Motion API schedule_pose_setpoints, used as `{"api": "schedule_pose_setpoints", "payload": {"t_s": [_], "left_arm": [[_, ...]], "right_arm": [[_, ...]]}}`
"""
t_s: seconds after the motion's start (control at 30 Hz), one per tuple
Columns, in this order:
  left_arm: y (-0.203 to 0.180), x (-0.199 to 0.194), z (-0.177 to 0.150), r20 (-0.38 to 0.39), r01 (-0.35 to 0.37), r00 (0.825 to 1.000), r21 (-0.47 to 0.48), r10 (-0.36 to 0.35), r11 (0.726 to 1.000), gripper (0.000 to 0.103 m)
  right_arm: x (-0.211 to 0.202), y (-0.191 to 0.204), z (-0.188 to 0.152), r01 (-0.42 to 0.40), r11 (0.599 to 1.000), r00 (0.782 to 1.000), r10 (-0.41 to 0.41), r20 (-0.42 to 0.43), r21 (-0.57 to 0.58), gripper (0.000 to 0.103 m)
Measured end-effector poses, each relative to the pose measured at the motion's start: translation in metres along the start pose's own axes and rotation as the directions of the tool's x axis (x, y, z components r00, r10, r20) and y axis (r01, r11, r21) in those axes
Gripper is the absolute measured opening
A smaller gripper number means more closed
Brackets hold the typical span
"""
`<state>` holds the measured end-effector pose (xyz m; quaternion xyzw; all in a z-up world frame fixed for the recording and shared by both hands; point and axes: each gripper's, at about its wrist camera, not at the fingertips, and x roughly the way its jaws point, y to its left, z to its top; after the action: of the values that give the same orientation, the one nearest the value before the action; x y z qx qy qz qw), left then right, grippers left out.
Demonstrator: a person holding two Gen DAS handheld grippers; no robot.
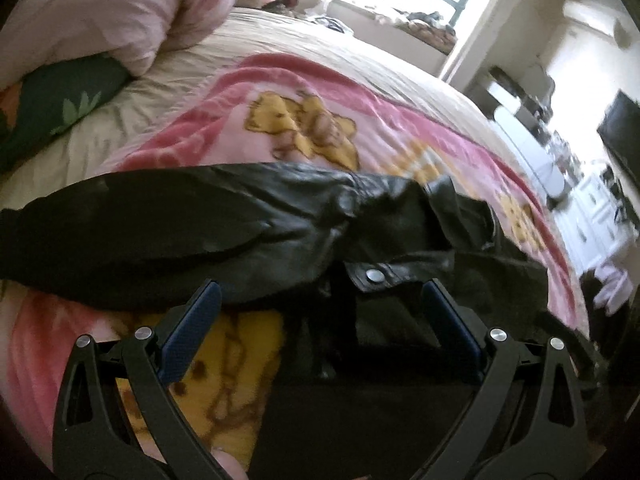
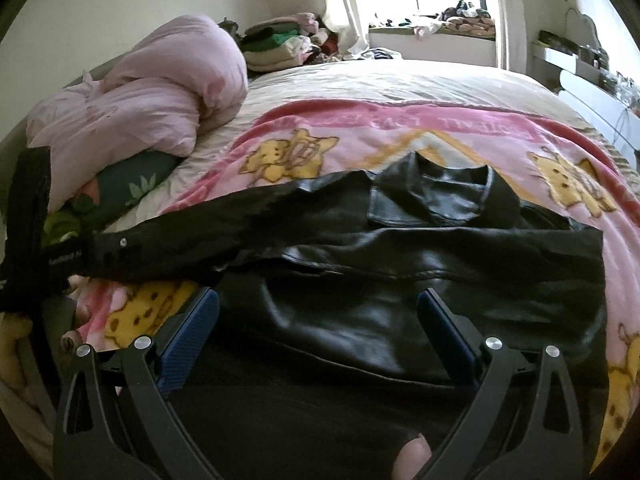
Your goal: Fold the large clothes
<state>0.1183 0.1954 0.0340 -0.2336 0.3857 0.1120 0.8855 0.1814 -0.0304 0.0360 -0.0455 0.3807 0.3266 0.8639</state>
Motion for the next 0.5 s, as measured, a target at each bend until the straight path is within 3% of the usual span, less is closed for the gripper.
{"api": "schedule_pose_setpoints", "payload": {"t_s": [0.23, 0.37, 0.5], "left_arm": [[0.039, -0.012, 0.013, 0.040, -0.075, 0.996, -0.099, 0.079, 0.992, 0.094], [0.072, -0.019, 0.018, 0.045, -0.139, 0.988, -0.189, 0.150, 0.972, 0.094], [0.098, -0.027, 0.019, 0.055, -0.154, 0.983, -0.288, 0.177, 0.945, 0.094]], "right_arm": [[0.010, 0.028, 0.011, -0.031, 0.999, 1.000, 0.031, -0.001, -0.039, 0.099], [0.018, 0.046, 0.017, -0.049, 0.996, 0.999, 0.049, -0.005, -0.068, 0.099], [0.029, 0.062, 0.022, -0.072, 0.994, 0.997, 0.071, -0.015, -0.080, 0.099]]}}
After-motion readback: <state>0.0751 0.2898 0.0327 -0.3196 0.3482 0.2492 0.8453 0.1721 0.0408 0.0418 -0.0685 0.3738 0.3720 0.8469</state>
